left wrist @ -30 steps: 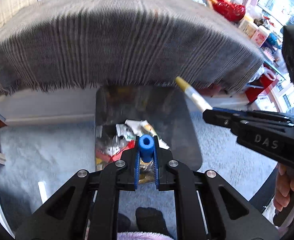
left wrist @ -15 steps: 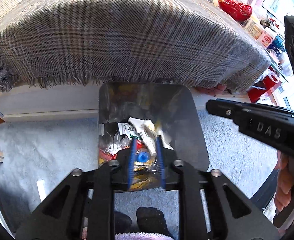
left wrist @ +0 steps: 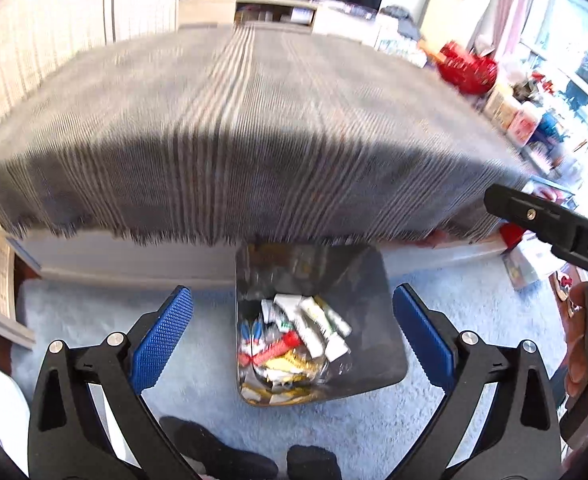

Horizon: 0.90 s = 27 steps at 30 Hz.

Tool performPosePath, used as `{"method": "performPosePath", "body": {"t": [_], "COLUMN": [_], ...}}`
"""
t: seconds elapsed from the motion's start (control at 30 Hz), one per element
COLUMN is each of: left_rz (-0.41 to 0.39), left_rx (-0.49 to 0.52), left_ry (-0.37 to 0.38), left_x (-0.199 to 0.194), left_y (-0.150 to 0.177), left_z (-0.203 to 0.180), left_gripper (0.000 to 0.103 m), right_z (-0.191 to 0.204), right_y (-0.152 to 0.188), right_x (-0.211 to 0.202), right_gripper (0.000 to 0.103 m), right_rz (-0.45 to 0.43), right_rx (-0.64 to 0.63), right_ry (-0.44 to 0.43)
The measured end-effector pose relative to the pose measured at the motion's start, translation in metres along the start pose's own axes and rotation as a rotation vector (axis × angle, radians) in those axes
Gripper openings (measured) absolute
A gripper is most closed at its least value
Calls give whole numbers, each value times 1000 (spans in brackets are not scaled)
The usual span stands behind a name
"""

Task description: Collect trash

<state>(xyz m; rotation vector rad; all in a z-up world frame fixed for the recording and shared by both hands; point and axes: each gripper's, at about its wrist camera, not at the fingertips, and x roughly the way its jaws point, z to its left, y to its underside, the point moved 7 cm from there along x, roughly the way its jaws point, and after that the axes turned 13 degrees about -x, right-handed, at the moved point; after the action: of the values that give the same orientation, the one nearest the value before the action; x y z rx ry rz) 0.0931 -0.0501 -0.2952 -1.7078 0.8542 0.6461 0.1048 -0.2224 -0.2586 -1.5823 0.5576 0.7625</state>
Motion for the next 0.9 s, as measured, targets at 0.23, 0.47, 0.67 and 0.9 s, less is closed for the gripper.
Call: {"method": "performPosePath", "body": {"t": [0.23,0.47,0.67,0.9], "left_rz": [-170,-271,-370,-467], "left_rx": [39,66,116,107], "left_ry": [40,24,-13,-1], "left_x": [-66,-123,-169,-221], "left_y": [-30,-48,-51,-54], "left_z": [-23,-40,-53,-57], "left_gripper": [95,95,95,95], "right_z": [-13,-27,-38,-50], "right_y": [-22,-30,-29,-25], "right_x": [-66,-124,-173,-219], "right_gripper": [100,100,100,100], "right_rz": [-137,-250,-345,-424], "right_rx": [-38,2,22,31], "right_ry": [109,177,204,277]}}
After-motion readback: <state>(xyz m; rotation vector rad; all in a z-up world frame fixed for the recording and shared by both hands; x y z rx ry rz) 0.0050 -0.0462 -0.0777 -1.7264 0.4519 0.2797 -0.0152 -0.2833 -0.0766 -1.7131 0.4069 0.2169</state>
